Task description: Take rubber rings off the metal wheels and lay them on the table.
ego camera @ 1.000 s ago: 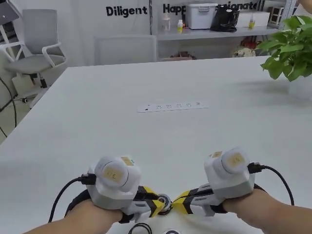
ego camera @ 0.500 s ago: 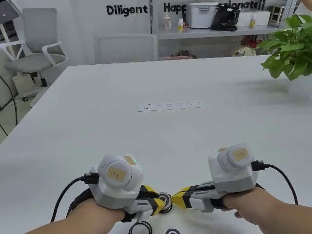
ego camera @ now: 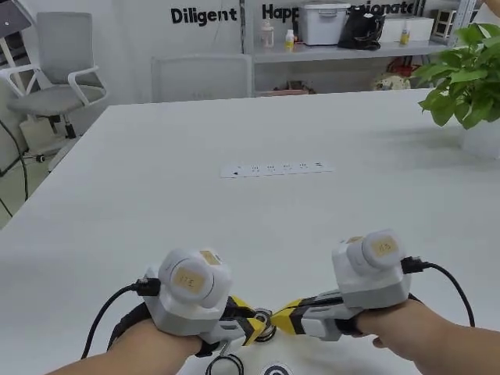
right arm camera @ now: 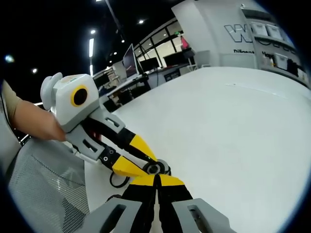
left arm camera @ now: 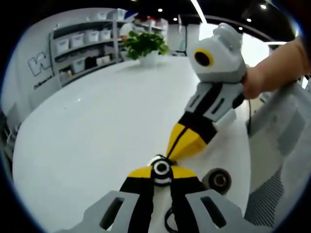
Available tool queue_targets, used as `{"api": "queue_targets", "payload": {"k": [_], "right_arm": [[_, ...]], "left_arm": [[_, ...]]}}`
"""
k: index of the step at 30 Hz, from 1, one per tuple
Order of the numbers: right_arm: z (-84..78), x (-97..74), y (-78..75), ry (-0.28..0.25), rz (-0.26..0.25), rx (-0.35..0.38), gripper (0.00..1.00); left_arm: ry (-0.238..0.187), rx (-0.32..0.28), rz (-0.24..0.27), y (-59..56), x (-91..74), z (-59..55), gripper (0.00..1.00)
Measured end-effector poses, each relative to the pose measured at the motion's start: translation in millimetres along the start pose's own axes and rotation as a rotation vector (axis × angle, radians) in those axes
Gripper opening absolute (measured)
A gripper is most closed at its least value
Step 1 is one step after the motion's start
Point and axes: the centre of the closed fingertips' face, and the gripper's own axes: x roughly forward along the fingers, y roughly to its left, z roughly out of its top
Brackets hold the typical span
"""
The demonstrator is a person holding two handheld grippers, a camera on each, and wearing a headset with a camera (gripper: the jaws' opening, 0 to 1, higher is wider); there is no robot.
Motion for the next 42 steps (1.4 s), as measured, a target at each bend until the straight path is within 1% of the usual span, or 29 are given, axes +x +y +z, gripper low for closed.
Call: {"api": "queue_targets", "payload": {"k": [3,5,7,8,9,10,14,16,19,24,28,29,31,35,37,38,42], "right_arm": [[1.9,2.5,4.7,-0.005,0.016,-0.006,0.00],[8.2,2.6,10.1,-0.038,0.045,0.002,0.00],[7.2,1.8,10.0,-0.030,0.047,-0.003,0.00],[6.7,1.2,9.9,-0.032,0.050,0.003,0.00],[7.8,0.7,11.9,-0.045,0.064,0.033,0.00],[8.9,0.1,13.6,-0.053,0.074,0.048,0.00],[10.8,-0.2,15.3,-0.059,0.087,0.043,0.00],[10.0,-0.6,15.1,-0.059,0.086,0.043,0.00],[8.4,-0.2,12.2,-0.053,0.069,0.028,0.00],[6.8,-0.1,7.0,-0.045,0.038,0.011,0.00],[9.0,-0.6,8.0,-0.050,0.040,0.009,0.00],[9.2,-0.7,8.3,-0.052,0.041,0.011,0.00],[9.5,-1.1,8.0,-0.053,0.041,0.013,0.00],[12.9,-3.2,9.2,-0.062,0.044,0.021,0.00],[15.0,-4.1,11.0,-0.070,0.049,0.025,0.00],[15.3,-4.3,11.5,-0.071,0.051,0.026,0.00],[16.8,-4.8,13.6,-0.075,0.058,0.030,0.00]], "left_arm": [[-0.001,-0.001,0.000,-0.1,0.1,0.0,0.12],[-0.003,-0.002,0.000,-0.4,0.2,0.2,0.12],[-0.004,-0.004,0.000,-0.7,0.4,0.1,0.12],[-0.004,-0.004,0.000,-0.7,0.5,0.1,0.12],[-0.004,-0.004,-0.001,-0.8,0.5,0.1,0.12],[-0.004,-0.003,-0.001,-0.9,0.5,0.2,0.12],[-0.003,0.002,-0.003,-1.3,0.3,0.2,0.12],[-0.003,0.002,-0.001,-1.2,0.3,0.2,0.12],[-0.005,0.003,0.001,-1.6,0.1,0.2,0.12],[-0.002,0.015,-0.016,-2.2,-0.1,0.9,0.14],[0.006,0.023,-0.030,-1.8,-2.4,1.5,0.14],[-0.002,0.013,-0.038,-1.2,-4.4,3.4,0.13],[-0.011,0.012,-0.045,-0.7,-8.2,6.1,0.13],[-0.017,0.028,-0.065,-4.1,-15.5,6.2,0.17],[-0.041,0.008,-0.073,-4.6,-21.5,9.7,0.20],[-0.060,-0.006,-0.076,-4.1,-25.2,12.8,0.21],[-0.084,-0.008,-0.075,-2.4,-35.5,16.9,0.25]]}}
